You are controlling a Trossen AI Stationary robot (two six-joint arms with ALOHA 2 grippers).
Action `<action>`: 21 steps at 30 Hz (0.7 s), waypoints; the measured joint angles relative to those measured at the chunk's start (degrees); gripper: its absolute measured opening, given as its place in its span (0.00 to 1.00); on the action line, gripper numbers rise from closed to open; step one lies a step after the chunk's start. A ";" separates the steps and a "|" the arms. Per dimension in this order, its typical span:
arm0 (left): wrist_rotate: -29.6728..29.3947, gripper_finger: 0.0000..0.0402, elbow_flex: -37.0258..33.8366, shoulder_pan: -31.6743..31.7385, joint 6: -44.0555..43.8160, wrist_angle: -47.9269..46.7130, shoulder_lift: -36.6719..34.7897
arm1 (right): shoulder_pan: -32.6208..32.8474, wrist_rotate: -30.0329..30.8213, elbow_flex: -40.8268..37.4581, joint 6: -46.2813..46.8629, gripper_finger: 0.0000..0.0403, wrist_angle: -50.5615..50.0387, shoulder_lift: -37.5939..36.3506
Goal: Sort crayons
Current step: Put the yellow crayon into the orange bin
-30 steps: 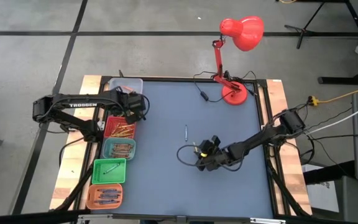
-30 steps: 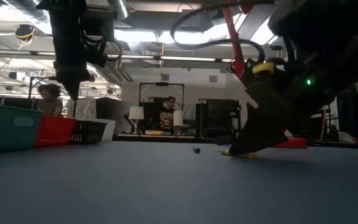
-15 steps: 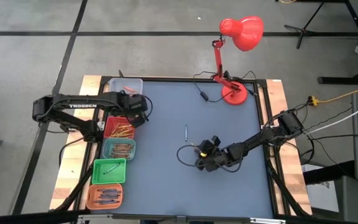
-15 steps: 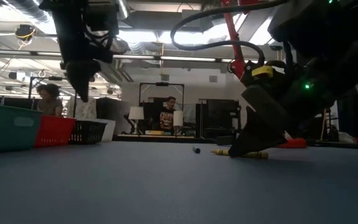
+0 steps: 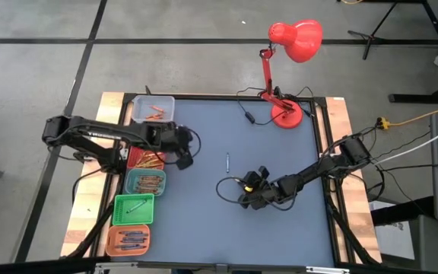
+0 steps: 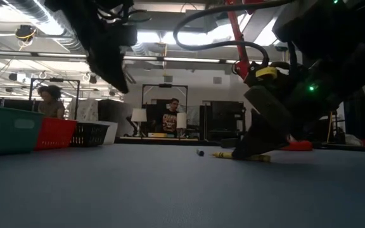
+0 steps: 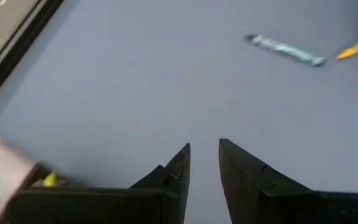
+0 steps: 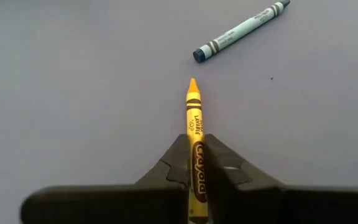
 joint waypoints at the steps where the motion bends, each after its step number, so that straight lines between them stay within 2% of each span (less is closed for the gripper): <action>1: 0.00 0.17 0.00 -1.05 0.00 1.41 0.65 | 0.02 0.01 -0.03 -0.22 0.08 0.64 0.02; 6: 0.02 0.17 0.00 -6.23 0.04 7.95 4.30 | -0.06 -1.43 -0.14 -4.59 0.08 5.85 0.31; 12: 0.42 0.17 0.02 -11.58 0.05 10.88 8.71 | 0.00 -6.43 -0.11 -9.12 0.03 12.33 0.38; 21: 9.52 0.17 0.02 -16.80 0.07 19.72 16.23 | 0.02 -12.54 0.03 -18.73 0.06 25.29 0.29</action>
